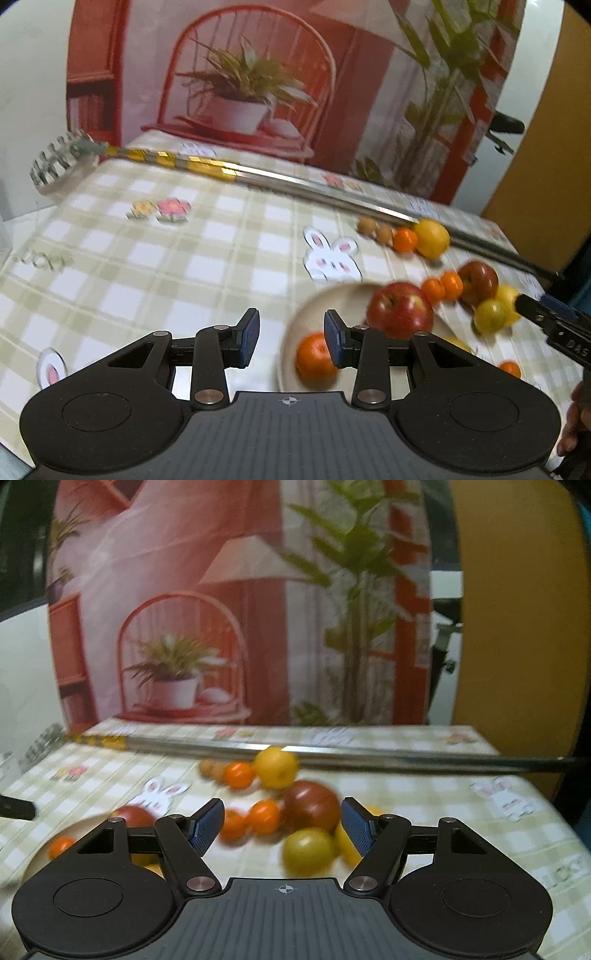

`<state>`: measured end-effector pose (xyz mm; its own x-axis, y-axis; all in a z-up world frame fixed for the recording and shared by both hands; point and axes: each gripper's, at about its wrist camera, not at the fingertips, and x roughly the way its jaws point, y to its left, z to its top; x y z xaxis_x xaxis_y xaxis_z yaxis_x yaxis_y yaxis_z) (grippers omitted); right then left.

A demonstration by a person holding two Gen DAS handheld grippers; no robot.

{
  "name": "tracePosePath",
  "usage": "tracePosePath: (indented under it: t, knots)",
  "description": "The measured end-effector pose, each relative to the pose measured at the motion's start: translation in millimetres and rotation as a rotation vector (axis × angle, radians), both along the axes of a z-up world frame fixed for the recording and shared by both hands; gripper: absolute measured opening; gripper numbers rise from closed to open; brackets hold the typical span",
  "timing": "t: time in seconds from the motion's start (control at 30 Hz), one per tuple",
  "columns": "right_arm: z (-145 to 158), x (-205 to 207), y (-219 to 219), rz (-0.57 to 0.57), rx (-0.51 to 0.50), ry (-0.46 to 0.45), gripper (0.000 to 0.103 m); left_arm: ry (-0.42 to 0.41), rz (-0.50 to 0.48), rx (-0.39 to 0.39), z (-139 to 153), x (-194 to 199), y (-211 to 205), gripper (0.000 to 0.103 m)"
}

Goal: Organize fruits
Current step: 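Withdraw both tools from the plate toward the remaining fruits, then grasp a small brown fruit with the left tool while the right tool approaches the yellow grapefruit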

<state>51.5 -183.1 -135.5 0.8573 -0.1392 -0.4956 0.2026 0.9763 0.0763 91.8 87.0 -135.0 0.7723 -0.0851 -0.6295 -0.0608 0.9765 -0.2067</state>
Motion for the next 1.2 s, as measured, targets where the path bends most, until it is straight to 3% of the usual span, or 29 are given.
tracePosePath:
  t: [0.4,0.53,0.73,0.93,1.03,1.2]
  knots:
    - [10,-2,-55,-0.120,0.011,-0.060,0.066,-0.062,-0.010,0.024,40,25,10,0.040]
    - [10,4,-61,-0.121,0.015,-0.063,0.066,-0.054,-0.049,0.043,46,40,4,0.040]
    - [11,16,-68,-0.120,0.025,-0.070,0.066,-0.066,-0.132,0.137,54,72,-19,0.040]
    - [8,30,-76,-0.123,0.038,-0.061,0.066,-0.052,-0.220,0.147,50,113,-45,0.040]
    - [3,35,-80,-0.126,0.057,-0.050,0.066,-0.013,-0.260,0.120,39,139,-56,0.040]
    - [-9,41,-88,-0.136,0.093,-0.024,0.066,0.090,-0.242,0.008,12,186,-66,0.036]
